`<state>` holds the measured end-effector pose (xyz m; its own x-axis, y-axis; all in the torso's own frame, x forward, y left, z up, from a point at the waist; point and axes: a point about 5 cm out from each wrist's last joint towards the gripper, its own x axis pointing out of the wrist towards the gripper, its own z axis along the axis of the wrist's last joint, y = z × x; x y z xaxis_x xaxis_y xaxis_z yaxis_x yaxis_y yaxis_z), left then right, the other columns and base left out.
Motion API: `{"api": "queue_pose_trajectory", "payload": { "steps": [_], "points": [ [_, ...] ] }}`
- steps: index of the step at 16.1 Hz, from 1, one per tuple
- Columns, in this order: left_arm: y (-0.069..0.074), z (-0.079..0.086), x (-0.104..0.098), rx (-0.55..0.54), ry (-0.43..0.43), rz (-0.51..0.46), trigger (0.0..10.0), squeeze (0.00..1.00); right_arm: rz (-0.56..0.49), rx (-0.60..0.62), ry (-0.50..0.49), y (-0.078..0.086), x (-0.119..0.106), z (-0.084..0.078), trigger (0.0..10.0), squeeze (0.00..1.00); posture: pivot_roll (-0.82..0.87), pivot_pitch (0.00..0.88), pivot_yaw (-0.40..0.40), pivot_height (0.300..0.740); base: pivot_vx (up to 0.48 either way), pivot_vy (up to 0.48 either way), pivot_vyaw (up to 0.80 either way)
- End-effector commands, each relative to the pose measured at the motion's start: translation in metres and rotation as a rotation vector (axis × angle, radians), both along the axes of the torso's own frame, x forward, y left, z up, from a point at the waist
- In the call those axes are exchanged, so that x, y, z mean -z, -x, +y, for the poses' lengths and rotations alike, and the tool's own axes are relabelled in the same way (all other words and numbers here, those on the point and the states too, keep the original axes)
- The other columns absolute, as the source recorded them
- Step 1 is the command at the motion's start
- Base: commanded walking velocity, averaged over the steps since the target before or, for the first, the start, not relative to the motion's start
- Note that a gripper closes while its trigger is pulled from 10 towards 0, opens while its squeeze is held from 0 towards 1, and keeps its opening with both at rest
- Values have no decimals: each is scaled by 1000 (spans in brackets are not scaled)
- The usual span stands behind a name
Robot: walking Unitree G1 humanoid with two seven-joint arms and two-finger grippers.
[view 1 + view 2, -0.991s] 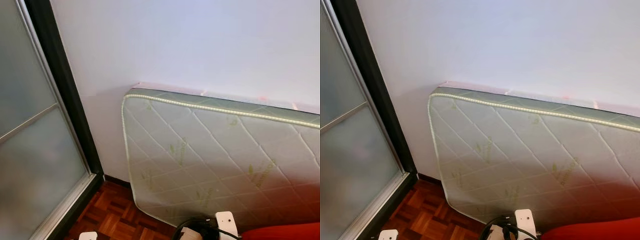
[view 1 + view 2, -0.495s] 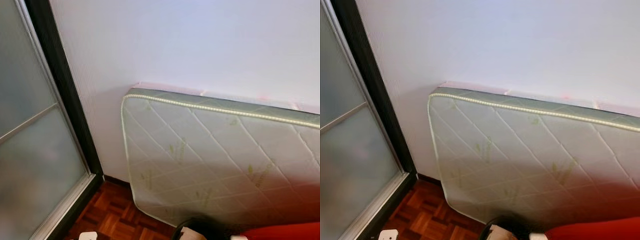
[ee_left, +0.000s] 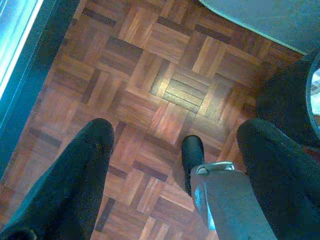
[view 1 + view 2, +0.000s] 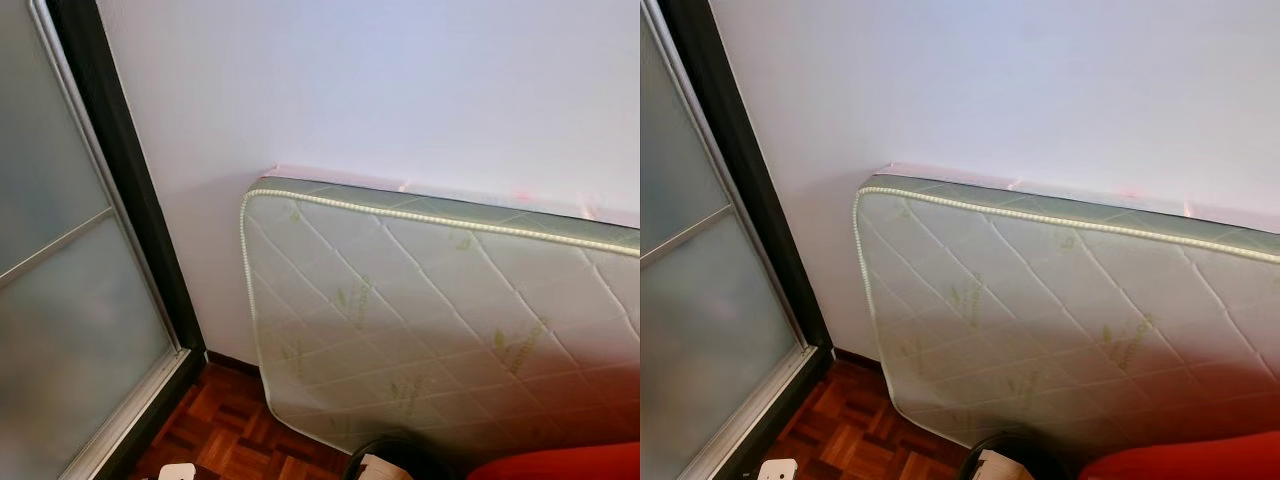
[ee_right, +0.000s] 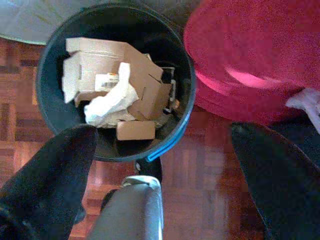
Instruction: Clean up the room
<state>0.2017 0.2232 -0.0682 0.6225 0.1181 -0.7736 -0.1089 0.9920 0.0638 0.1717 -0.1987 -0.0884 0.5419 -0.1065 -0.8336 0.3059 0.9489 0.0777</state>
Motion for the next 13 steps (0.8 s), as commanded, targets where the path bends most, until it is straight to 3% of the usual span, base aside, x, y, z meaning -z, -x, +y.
{"api": "queue_pose_trajectory", "payload": {
  "steps": [1, 13],
  "points": [
    [3, 0, 1, 16, -5, 13, 10000, 0, -38, -26, -5, -10, -4, 5, 10000, 0, 70, 0, -8, 740, 0, 0, 0],
    [3, 0, 2, 13, 4, 11, 10000, 0, -22, -103, -14, -6, -2, 11, 10000, 0, 63, 0, -8, 740, 0, 0, 0]
  ]
}}
